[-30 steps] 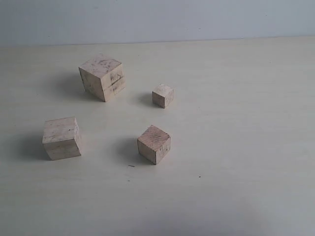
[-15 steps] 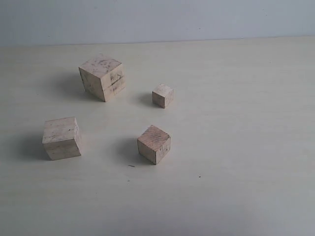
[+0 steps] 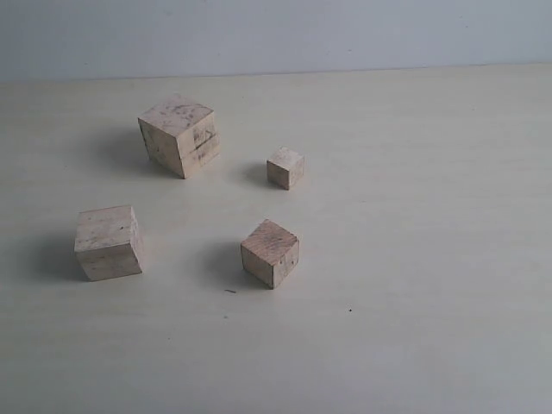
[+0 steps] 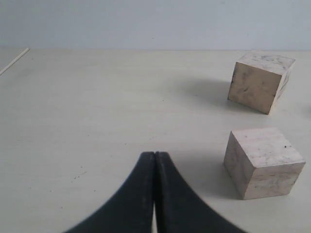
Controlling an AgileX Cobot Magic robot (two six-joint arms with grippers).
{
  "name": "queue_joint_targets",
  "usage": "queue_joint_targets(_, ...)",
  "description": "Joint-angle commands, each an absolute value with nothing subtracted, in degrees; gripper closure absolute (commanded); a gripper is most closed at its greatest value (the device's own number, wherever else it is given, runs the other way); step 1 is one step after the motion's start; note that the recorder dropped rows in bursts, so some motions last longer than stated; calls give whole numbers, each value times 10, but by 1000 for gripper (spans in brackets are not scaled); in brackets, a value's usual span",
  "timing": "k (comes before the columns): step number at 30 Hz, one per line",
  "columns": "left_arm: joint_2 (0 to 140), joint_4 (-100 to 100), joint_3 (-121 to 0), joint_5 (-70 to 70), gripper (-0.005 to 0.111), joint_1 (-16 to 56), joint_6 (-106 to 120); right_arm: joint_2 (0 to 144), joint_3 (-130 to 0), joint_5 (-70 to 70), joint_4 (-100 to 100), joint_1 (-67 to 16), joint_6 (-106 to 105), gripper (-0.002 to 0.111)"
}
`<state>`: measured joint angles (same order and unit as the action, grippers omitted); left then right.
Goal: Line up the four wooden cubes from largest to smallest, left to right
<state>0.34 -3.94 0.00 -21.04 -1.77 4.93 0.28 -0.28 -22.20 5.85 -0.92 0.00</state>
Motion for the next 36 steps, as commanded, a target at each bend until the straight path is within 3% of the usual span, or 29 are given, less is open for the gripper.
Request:
queue_joint_targets(1, 0, -38, 0, -204, 107, -20, 45, 0, -23, -250, 103, -7, 17, 108)
queue_joint_targets(8, 0, -38, 0, -204, 107, -20, 45, 57, -162, -112, 131, -7, 77, 108)
queue_joint_targets(16, 0, -38, 0, -204, 107, -20, 45, 301, -355, 28, 131, -20, 81, 108)
queue_joint_targets(28, 0, -38, 0, -204, 107, -20, 45, 683, -606, 241, 146, -291, -32, 108)
queue_joint_targets(36, 0, -38, 0, -204, 107, -20, 45, 797, -633, 230, 165, -360, -32, 108)
